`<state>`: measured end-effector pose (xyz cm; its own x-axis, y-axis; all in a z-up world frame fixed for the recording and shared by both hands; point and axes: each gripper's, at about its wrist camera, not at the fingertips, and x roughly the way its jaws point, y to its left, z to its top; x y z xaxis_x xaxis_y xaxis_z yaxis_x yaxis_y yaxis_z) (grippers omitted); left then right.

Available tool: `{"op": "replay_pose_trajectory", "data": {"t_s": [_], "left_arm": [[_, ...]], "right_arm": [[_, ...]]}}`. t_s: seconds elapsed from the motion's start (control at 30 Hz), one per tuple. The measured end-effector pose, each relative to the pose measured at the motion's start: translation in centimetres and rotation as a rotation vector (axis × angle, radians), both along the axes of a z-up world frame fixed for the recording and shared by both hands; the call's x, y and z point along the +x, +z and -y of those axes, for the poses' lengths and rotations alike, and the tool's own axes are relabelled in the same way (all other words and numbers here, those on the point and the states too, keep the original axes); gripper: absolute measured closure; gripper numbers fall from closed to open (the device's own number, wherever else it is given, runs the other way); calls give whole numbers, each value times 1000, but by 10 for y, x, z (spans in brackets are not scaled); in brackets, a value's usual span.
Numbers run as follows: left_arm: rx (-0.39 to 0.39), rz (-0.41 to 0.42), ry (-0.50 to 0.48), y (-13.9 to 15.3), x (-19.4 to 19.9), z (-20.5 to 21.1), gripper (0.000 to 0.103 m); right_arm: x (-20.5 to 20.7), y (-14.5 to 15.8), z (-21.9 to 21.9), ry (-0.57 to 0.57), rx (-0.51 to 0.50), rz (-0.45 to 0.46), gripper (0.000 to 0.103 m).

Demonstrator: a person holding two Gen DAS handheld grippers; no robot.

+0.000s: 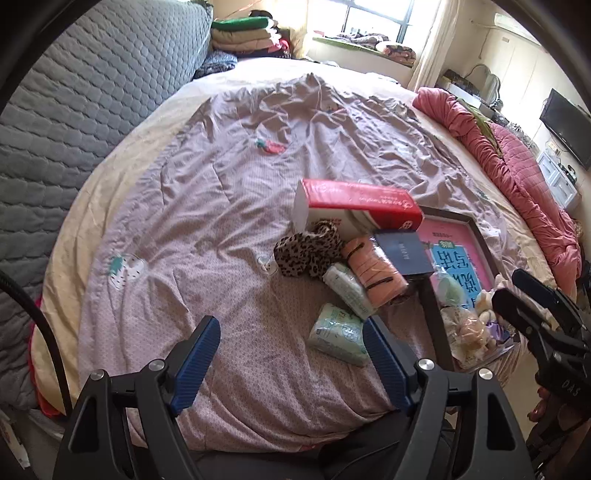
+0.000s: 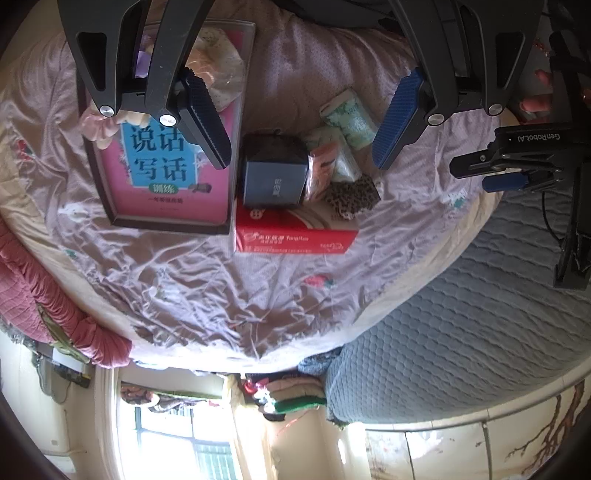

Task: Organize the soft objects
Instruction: 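Move both open grippers back toward the tissue packs in the pile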

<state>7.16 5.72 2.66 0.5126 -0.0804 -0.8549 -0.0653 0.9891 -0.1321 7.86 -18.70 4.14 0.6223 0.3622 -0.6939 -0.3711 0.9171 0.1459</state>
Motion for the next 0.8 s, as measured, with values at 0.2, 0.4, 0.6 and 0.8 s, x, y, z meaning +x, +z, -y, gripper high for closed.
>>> {"op": "replay_pose_trajectory", "data": {"t_s": [0.2, 0.4, 0.6, 0.8], "left_arm": [[-47, -50, -6, -25, 17, 0, 24], [-77, -95, -13, -46, 37, 3, 24], [-95, -121, -23, -60, 52, 10, 24], [-187, -155, -10, -76, 73, 8, 24]], "right_arm": [[9, -34, -15, 63, -18, -90, 23], [11, -63, -33, 140, -61, -152, 23], [19, -65, -29, 118, -38, -141, 23], [33, -71, -22, 77, -8, -165, 23]]}}
